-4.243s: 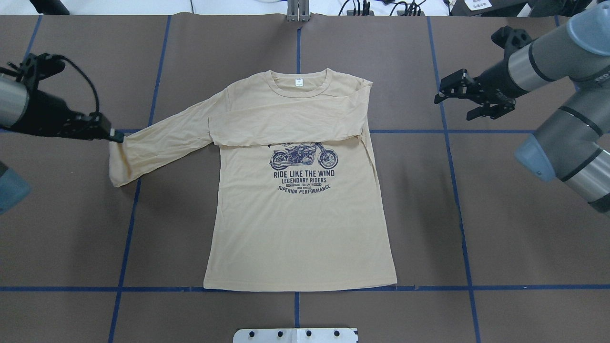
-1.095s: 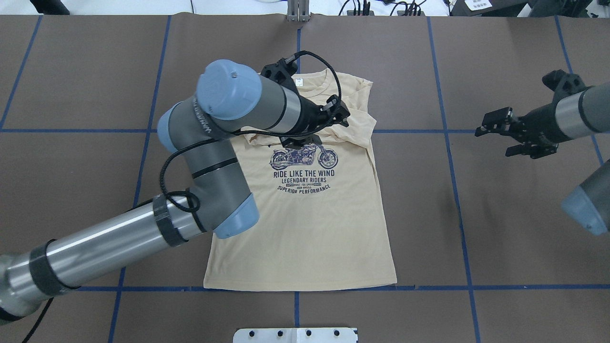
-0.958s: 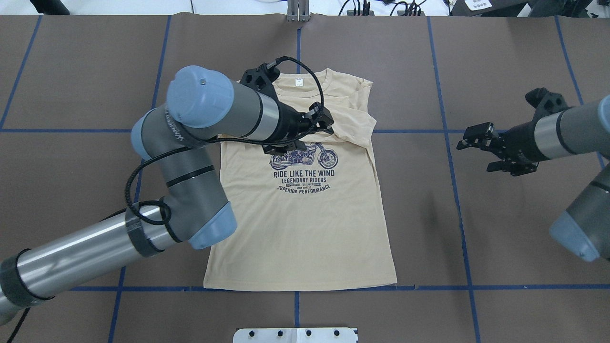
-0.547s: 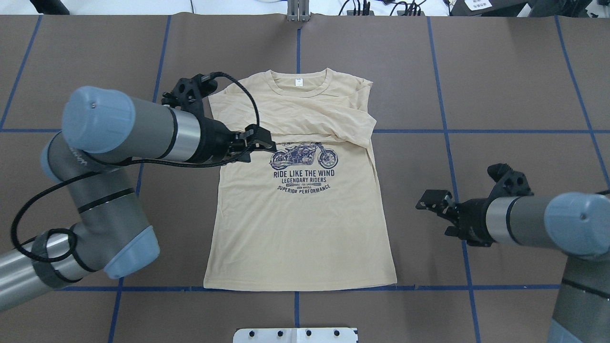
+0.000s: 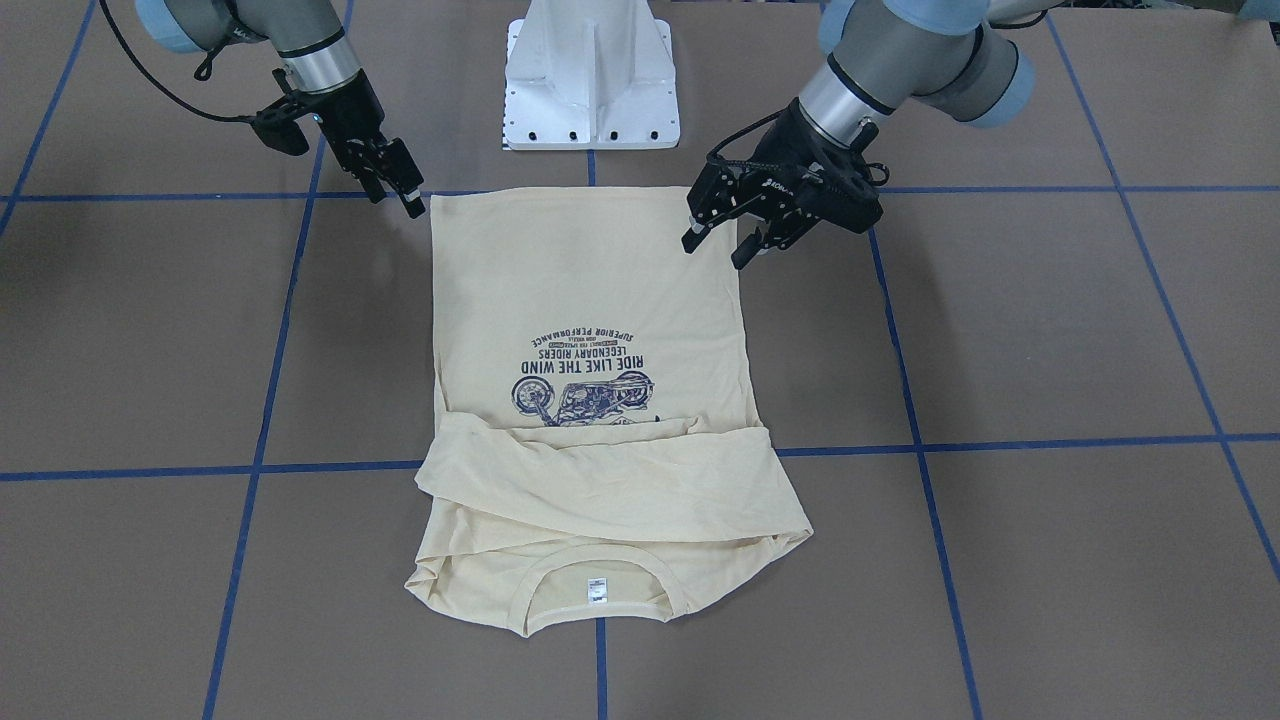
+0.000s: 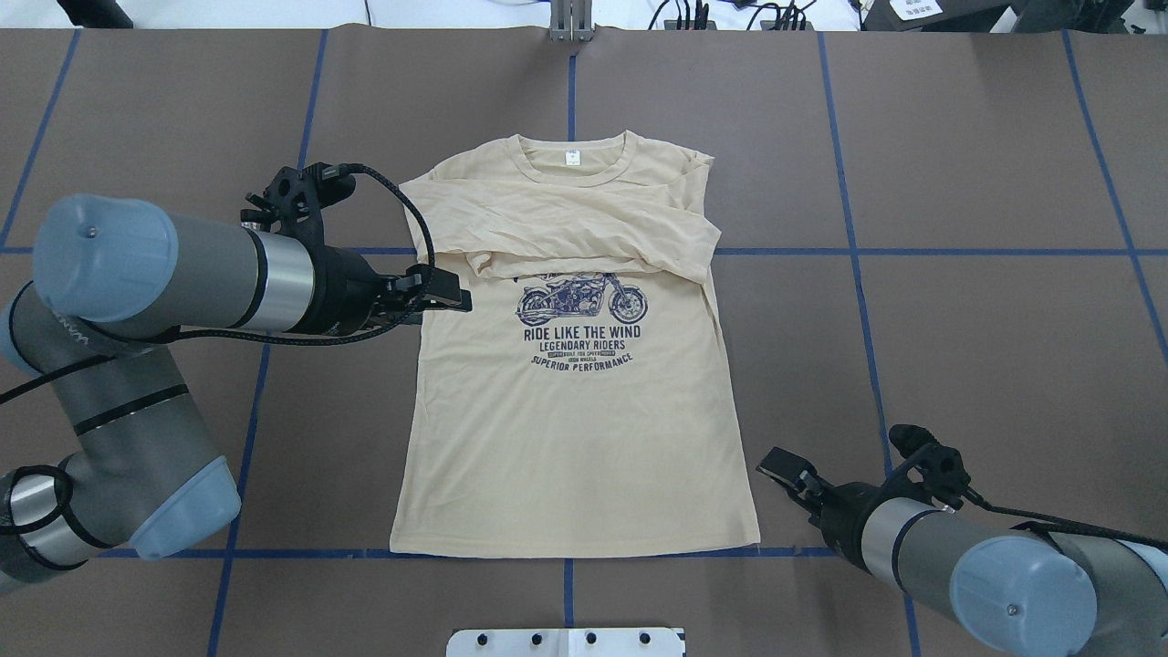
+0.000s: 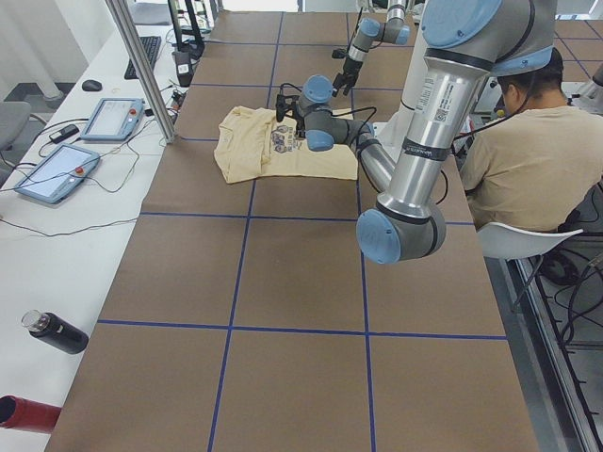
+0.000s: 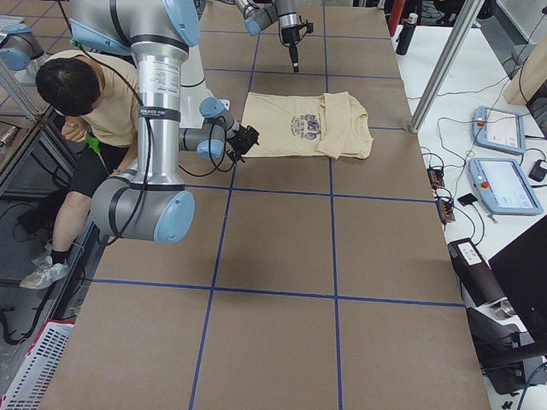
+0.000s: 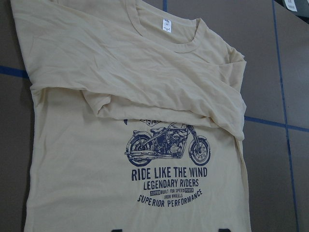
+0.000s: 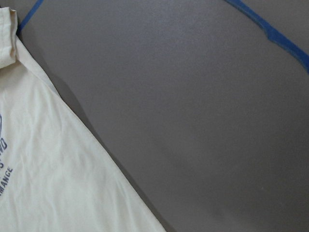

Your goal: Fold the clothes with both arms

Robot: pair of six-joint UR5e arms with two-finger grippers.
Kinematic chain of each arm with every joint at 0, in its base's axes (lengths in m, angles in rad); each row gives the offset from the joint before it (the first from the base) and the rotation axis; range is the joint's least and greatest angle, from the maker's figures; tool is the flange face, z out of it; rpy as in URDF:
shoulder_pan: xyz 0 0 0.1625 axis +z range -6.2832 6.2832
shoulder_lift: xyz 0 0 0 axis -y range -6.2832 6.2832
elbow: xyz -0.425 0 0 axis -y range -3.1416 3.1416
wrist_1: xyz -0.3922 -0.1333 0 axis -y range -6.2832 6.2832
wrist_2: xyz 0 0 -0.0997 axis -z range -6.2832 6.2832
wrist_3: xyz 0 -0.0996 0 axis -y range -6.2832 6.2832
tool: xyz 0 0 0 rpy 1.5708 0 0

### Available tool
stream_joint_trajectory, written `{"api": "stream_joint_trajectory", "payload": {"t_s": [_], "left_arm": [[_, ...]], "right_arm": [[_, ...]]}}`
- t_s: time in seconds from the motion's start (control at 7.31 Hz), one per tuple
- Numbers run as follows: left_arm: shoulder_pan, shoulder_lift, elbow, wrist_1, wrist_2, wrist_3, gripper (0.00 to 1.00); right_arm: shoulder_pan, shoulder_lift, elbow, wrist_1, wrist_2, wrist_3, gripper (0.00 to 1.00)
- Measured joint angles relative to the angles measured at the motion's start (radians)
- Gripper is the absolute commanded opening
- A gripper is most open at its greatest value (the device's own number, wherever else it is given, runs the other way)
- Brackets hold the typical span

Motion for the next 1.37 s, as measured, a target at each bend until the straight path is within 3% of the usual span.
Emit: {"api": "stream_joint_trajectory", "payload": {"t_s": [0.41,0.55,1.23,1.37], "left_arm": [[0.001,0.0,0.003,0.0,0.0,-0.005,0.75],[0.002,0.0,0.005,0.0,0.0,-0.005,0.76],[0.008,-0.005,0.014,-0.002,-0.001,-0.011,0.77],[0.009,-0.006,0.015,-0.002,-0.001,-0.013,0.77]], "right_arm": [[-0.028,0.167,-0.001,-0.264,-0.011,0.007,0.98],[-0.035,0.188,-0.007,-0.298,-0.003,0.011,0.98],[-0.043,0.187,-0.038,-0.313,0.025,0.017,0.85],[-0.043,0.186,-0.038,-0.313,0.038,0.017,0.76]]}}
